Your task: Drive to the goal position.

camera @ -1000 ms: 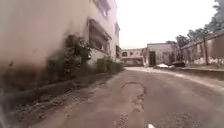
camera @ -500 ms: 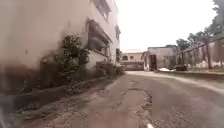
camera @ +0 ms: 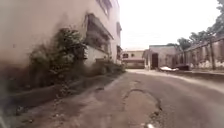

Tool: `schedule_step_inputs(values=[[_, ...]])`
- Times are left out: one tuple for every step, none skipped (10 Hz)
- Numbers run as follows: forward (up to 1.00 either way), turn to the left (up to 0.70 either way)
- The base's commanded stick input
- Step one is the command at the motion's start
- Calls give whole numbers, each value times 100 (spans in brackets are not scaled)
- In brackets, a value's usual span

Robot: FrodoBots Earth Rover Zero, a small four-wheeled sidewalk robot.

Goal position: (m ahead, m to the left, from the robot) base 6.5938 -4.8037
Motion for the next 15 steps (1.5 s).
schedule_step_inputs(values=[[70, -8], [70, -8], [70, -8], [70, -8], [70, -7], [70, -7], [70, -7], [70, -8], [70, -9], [70, -12], [62, -13], [18, -4], [0, 0], [0, 0], [0, 0]])
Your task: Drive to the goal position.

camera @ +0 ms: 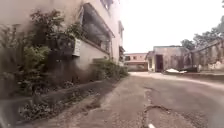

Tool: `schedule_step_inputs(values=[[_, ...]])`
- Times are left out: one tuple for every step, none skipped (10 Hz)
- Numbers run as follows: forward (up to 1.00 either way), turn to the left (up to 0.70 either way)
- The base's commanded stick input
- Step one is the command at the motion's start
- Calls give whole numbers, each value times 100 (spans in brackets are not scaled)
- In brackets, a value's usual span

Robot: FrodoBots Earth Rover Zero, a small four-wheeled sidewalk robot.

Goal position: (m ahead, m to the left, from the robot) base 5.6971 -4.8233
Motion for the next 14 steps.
schedule_step_inputs(values=[[29, -15], [70, -35], [70, -35], [70, -35], [70, -35], [70, -35], [70, -35], [70, -35], [70, -35], [70, -35], [70, -35], [70, -35], [70, -35], [70, -35]])
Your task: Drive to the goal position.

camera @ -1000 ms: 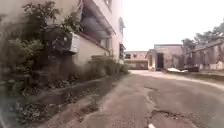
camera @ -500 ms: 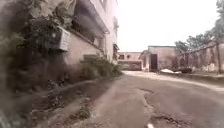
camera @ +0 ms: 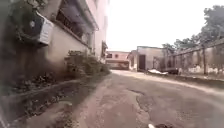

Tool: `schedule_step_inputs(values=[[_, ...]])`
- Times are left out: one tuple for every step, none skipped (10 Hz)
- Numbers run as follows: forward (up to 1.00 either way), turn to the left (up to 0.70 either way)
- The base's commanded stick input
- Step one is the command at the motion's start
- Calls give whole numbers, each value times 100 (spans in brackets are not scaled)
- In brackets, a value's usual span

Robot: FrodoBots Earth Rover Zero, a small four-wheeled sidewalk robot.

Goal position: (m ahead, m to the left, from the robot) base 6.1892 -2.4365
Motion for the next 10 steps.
schedule_step_inputs(values=[[70, -35], [70, -35], [70, -35], [70, -35], [70, -35], [70, -35], [70, -31], [70, -20], [70, -9], [70, 0]])
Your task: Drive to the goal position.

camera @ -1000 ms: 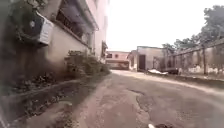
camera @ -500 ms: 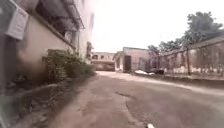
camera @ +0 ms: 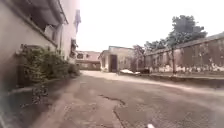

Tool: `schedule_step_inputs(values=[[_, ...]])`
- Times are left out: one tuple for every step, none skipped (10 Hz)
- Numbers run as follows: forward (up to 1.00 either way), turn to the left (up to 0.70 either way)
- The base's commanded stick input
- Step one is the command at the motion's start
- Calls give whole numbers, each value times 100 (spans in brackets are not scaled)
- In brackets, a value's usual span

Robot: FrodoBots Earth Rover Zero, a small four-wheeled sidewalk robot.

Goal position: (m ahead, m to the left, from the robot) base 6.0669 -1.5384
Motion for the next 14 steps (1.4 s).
schedule_step_inputs(values=[[70, 0], [70, 0], [70, 0], [70, 0], [70, 0], [70, 0], [70, 0], [70, 0], [70, 0], [70, 0], [70, 0], [70, 0], [70, 0], [70, 0]])
